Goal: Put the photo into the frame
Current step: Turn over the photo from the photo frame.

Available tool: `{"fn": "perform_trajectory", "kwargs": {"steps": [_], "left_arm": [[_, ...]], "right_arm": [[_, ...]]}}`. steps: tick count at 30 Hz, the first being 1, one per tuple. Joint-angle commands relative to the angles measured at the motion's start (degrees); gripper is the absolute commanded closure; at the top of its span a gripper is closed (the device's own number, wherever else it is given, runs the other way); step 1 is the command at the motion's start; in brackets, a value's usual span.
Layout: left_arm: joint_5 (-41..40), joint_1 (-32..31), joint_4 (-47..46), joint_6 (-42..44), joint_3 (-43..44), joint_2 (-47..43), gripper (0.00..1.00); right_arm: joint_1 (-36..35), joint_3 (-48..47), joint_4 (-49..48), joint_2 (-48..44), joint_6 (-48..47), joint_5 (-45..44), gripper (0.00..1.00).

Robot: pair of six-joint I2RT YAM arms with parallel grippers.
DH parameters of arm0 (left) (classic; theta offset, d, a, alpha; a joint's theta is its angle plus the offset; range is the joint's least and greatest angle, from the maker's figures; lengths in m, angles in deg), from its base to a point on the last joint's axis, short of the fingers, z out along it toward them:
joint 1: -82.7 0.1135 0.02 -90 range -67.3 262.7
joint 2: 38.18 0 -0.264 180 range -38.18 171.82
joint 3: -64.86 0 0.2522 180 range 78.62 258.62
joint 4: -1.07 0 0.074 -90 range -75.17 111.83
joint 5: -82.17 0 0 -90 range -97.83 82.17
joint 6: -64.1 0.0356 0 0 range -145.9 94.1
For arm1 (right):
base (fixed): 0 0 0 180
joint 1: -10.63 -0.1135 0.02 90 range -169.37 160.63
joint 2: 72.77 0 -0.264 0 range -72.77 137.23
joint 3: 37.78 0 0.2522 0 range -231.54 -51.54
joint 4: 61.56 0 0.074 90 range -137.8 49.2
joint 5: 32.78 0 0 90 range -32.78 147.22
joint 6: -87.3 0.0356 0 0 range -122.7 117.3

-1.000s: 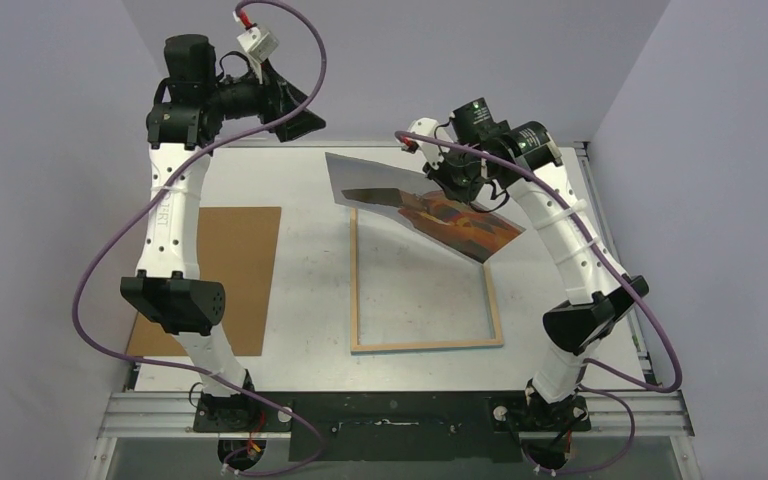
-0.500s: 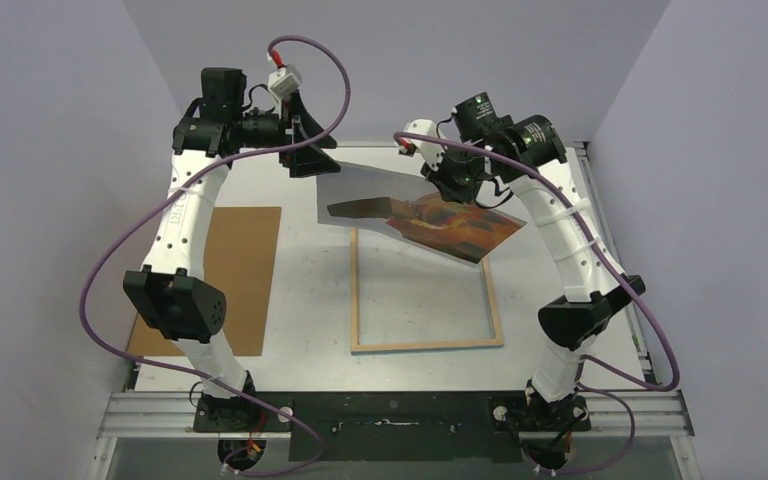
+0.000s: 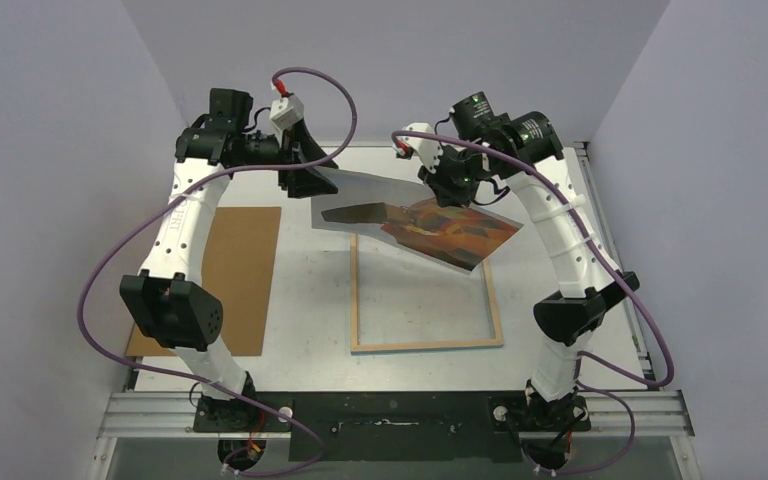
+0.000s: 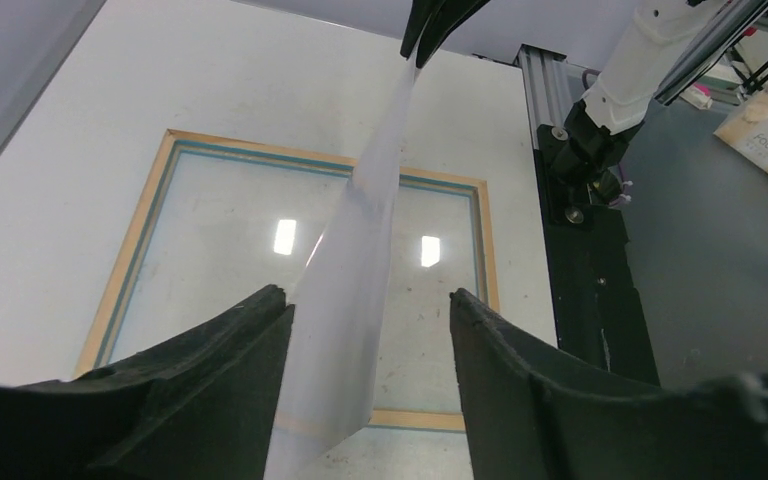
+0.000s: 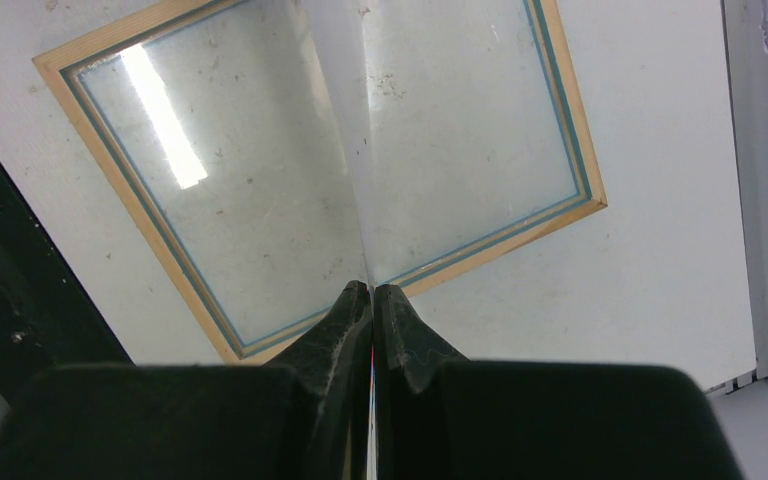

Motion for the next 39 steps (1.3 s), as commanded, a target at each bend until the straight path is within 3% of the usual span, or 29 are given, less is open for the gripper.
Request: {"fn": "perform_trajectory", "kwargs": {"steps": [1,7,10,14,16,19,21,22,26,29,32,35,39], "left_arm": [[3.2,-0.2,1.4,7.2,-1.6,-2.3,0.49],[4.4,1.0,-6.5,-1.9,-0.1,-3.0,0.90],[3.2,1.0,-5.1,-1.9,2.3,-2.7,1.00],[3.5,0.6,-4.2,-1.0,2.5,-2.6,1.00],[2.8,0.6,-3.9,-1.0,2.6,-2.8,1.00],[0.7,0.7,-3.4,-1.3,4.1,-2.9,1.00],[-2.1,0.6,-3.6,-2.2,5.3,-2.9,1.00],[-3.8,0.6,-4.3,-3.3,5.9,-2.9,1.00],[-9.5,0.5,-7.1,-7.0,8.1,-2.5,1.00],[-15.5,0.6,-12.6,-14.7,12.4,-0.2,1.00],[-22.3,0.5,-16.6,-21.7,18.6,1.9,1.00],[-29.7,0.3,-17.1,-24.0,21.7,2.5,1.00],[-37.1,-0.9,-15.1,-22.3,22.6,2.4,1.00]], "right_arm": [[0.4,-2.1,0.5,-1.1,-1.7,3.5,1.00],[0.8,-1.1,0.3,-1.7,-1.8,3.9,1.00],[1.0,0.2,-2.1,-2.7,0.1,3.0,0.96],[1.1,1.7,-5.8,-4.0,2.0,2.4,0.87],[1.1,2.2,-7.8,-4.6,4.0,1.1,0.76],[1.1,4.7,-13.6,-6.4,8.7,-3.0,0.37],[1.5,7.9,-20.0,-8.5,13.4,-5.8,0.17],[2.4,9.5,-23.2,-9.5,16.0,-6.0,0.13],[5.2,13.7,-32.8,-13.5,26.4,-1.1,0.08],[6.9,17.6,-41.1,-16.9,39.0,-3.8,0.07],[9.9,23.5,-50.0,-20.8,55.6,-8.3,0.07],[13.9,24.3,-45.3,-21.5,78.7,-15.4,0.17],[13.5,33.4,-54.7,-24.5,96.2,-13.5,0.18]]}}
